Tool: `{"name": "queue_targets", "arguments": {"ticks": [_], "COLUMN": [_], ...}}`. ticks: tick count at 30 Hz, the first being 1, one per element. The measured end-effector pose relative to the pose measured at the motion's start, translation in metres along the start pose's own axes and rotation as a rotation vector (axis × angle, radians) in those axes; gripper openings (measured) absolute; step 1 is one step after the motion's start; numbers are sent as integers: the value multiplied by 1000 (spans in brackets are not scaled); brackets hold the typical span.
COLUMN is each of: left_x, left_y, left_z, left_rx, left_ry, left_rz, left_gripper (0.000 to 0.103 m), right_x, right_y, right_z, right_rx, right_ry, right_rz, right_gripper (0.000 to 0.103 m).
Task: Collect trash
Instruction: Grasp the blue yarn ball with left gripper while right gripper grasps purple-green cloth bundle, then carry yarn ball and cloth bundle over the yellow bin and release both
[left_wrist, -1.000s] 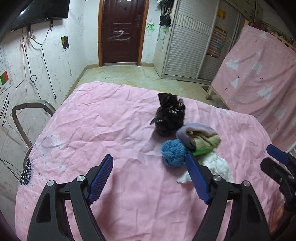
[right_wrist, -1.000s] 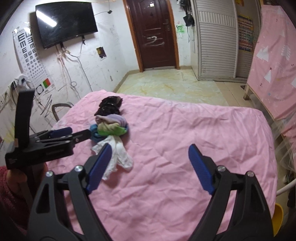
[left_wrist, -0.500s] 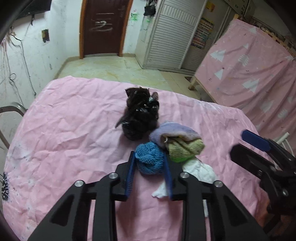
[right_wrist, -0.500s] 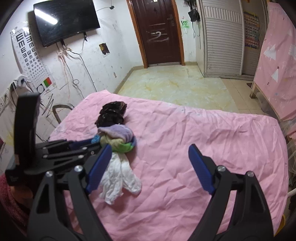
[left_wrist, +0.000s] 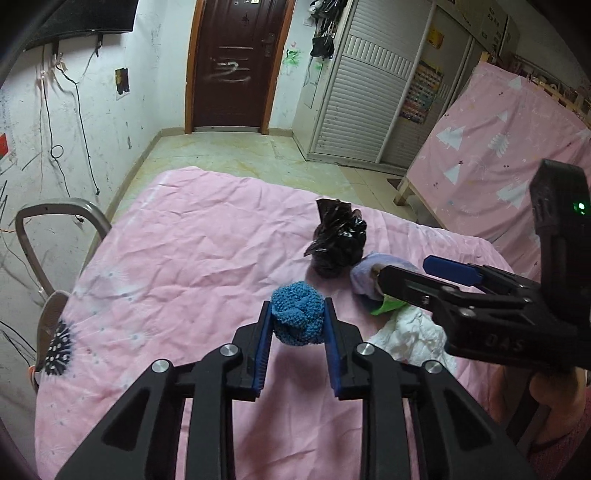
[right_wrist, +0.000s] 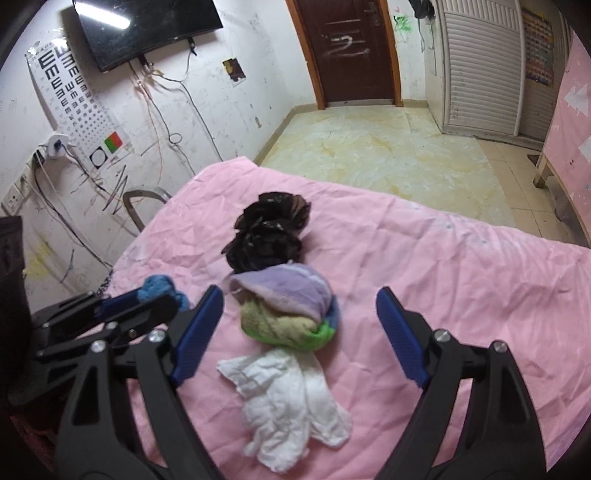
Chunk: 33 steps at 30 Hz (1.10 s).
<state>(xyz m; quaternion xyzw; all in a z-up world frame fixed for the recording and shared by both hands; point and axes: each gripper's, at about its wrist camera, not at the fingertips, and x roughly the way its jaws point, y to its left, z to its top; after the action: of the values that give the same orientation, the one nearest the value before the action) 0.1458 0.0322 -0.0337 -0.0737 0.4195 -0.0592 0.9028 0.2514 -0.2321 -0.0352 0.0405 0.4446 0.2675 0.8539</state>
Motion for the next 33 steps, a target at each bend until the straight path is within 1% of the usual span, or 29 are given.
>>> {"name": "queue_targets", "arguments": {"ticks": [3,4,5,7,10,18,27,33], "left_x": [-6,-9,-10,-10,-13,-25,-46,-58], "left_y": [3,6,7,9,10,3,-30,-54], "left_z": [-2,-2,-3,-4,-8,-12,-19,-24], "left_rx": [-4,-7,-9,-12,-14,-5,50,90], "left_ry": [-8,-10,-11,-10,-11,-31,-57,-72], "left_rz": [8,9,11,12,14,26,13,3], "left_gripper": [16,16,16,16,16,16,16,16], "right_x": [9,13,16,19,12,-32,-96,-140], "right_y": [5,7,8,8,5,-8,-37,-58], "right_z": [-1,-1,-1,-3,-5,-11,-38,-62], "right_rx": [-16,-22,-27,-31,-27,26,114,165], "right_ry": [20,27,33,43,25,-79,-196,-276], "right_rz": [5,2,-9,-15,-11,3,13,14], "right_gripper": [81,77,63,50,39,38,38,38]}}
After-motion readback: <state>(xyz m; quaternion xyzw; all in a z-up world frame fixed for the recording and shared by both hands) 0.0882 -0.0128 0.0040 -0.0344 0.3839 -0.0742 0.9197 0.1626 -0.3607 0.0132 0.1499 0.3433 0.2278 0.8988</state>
